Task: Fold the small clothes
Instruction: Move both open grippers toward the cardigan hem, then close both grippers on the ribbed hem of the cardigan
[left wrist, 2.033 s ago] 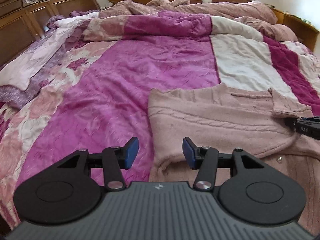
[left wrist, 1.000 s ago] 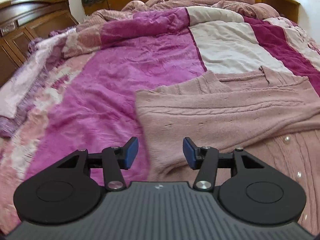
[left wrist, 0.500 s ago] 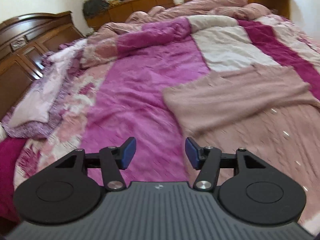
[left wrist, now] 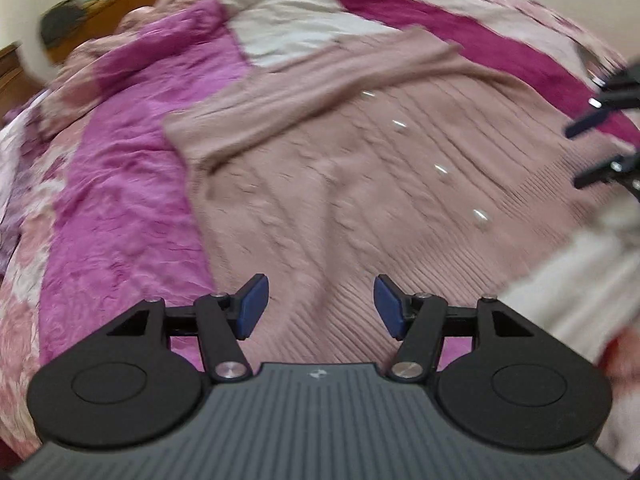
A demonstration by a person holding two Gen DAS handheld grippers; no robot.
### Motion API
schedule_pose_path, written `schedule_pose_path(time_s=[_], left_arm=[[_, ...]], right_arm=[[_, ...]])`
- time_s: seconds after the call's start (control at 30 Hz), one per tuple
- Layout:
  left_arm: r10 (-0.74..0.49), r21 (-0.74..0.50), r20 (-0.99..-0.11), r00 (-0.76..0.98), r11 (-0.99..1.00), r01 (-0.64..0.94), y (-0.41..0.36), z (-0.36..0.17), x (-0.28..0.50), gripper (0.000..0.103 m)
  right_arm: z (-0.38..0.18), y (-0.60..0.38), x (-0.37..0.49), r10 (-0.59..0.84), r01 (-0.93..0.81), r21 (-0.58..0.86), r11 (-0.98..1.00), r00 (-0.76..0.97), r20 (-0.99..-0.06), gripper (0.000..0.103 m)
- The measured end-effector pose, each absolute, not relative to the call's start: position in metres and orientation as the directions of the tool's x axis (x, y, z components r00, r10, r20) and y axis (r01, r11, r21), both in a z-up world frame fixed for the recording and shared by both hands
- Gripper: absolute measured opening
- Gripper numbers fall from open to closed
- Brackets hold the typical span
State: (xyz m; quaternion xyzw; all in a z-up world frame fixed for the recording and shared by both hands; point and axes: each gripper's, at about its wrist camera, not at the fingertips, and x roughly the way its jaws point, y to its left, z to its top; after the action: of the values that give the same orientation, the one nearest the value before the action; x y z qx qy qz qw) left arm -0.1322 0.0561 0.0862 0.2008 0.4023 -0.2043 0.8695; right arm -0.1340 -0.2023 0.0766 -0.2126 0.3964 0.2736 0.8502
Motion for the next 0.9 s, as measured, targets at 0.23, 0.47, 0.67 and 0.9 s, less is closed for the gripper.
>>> schedule_pose_path(time_s=[0.23, 0.47, 0.67, 0.9], left_arm=[[-0.184, 0.265, -0.84, 0.51, 0.68, 0.684, 0.042, 0.069, -0.155, 0.066], [-0.114, 0.356, -0.846, 0.52, 0.605, 0.712, 0.034, 0.04, -0.151, 0.068], [-0.109, 0.333, -0.842, 0.529, 0.666, 0.668, 0.035, 0.034, -0.127, 0.068], [-0.116, 0.344, -0.802, 0.586, 0.712, 0.612, 0.035, 0.026, -0.121, 0.068]], right_arm=[[0.063, -0.186, -0.153, 0.203, -0.755, -0.26, 0.602, 0.46, -0.864, 0.056], [0.043, -0.179, -0.141, 0.155, -0.718, -0.329, 0.613, 0.517, -0.842, 0.069], [0.039, -0.181, -0.126, 0.151, -0.647, -0.354, 0.675, 0.591, -0.792, 0.068], [0.035, -0.187, -0.12, 0.163, -0.596, -0.311, 0.74, 0.608, -0.777, 0.054]])
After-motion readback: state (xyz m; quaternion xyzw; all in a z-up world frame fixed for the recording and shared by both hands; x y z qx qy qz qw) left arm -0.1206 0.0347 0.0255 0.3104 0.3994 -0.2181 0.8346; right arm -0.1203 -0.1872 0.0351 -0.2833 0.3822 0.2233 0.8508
